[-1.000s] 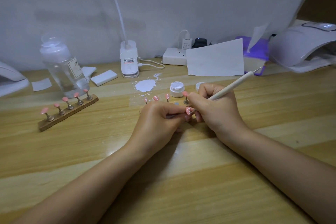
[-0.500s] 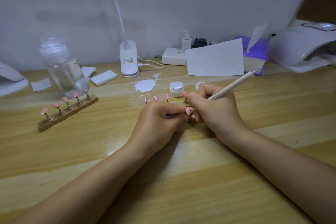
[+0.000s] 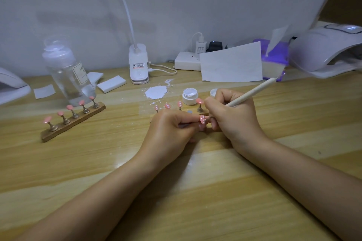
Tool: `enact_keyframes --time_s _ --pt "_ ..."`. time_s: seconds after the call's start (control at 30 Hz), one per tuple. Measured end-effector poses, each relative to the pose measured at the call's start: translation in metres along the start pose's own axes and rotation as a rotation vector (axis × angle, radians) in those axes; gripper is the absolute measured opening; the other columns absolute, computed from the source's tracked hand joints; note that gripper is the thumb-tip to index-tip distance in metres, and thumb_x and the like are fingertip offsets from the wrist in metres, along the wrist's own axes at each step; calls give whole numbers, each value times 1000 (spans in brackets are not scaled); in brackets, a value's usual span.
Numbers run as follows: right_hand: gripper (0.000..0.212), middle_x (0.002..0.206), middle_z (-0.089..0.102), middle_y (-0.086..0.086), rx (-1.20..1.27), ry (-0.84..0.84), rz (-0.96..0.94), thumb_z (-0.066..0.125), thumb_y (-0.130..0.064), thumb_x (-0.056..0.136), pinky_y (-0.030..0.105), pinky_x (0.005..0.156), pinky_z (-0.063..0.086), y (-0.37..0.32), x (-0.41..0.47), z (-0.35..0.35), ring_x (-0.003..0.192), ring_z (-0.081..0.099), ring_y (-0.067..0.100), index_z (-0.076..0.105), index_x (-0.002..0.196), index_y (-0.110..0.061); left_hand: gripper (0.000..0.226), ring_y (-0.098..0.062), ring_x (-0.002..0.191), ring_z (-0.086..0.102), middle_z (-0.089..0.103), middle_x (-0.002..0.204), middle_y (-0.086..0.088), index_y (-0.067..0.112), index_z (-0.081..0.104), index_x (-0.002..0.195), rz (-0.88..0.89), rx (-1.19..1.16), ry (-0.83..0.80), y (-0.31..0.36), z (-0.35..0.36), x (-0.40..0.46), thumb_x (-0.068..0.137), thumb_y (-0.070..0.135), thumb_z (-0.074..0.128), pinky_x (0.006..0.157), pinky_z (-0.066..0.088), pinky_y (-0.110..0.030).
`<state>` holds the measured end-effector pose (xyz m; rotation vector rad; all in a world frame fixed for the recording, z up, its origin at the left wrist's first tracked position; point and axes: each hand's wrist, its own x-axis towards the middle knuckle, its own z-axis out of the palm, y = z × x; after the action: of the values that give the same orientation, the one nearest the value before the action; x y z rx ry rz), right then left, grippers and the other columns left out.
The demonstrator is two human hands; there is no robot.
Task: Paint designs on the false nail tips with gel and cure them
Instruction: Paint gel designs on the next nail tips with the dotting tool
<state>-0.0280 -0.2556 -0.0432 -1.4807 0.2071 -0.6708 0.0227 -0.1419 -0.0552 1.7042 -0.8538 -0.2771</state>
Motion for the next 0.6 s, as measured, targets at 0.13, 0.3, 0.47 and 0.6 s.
enact_keyframes --time_s 0.13,0.3,0.47,0.6 --pt "38 29 36 1 14 -9 9 53 7 76 11 35 34 0 1 0 27 45 9 31 48 -9 25 8 72 62 71 71 15 24 71 72 -12 -19 -11 1 0 0 81 2 64 54 48 -10" --pt "42 29 37 1 -18 -10 -19 54 9 75 11 35 33 1 1 1 28 47 10 31 45 -9 24 6 72 62 72 75 8 24 72 73 3 -12 -9 0 0 -1 82 3 64 55 49 -11" --pt "41 29 37 1 -12 -6 -20 55 8 75 11 35 32 2 1 0 29 48 11 31 46 -9 22 7 72 62 72 75 10 23 72 76 -2 -10 -6 0 0 -1 82 4 65 55 49 -11" --pt "39 29 36 1 -18 -4 -27 54 6 74 11 36 34 2 0 0 29 48 11 31 46 -9 23 5 73 62 72 75 12 25 72 75 8 1 -6 1 0 0 81 3 65 55 49 -11"
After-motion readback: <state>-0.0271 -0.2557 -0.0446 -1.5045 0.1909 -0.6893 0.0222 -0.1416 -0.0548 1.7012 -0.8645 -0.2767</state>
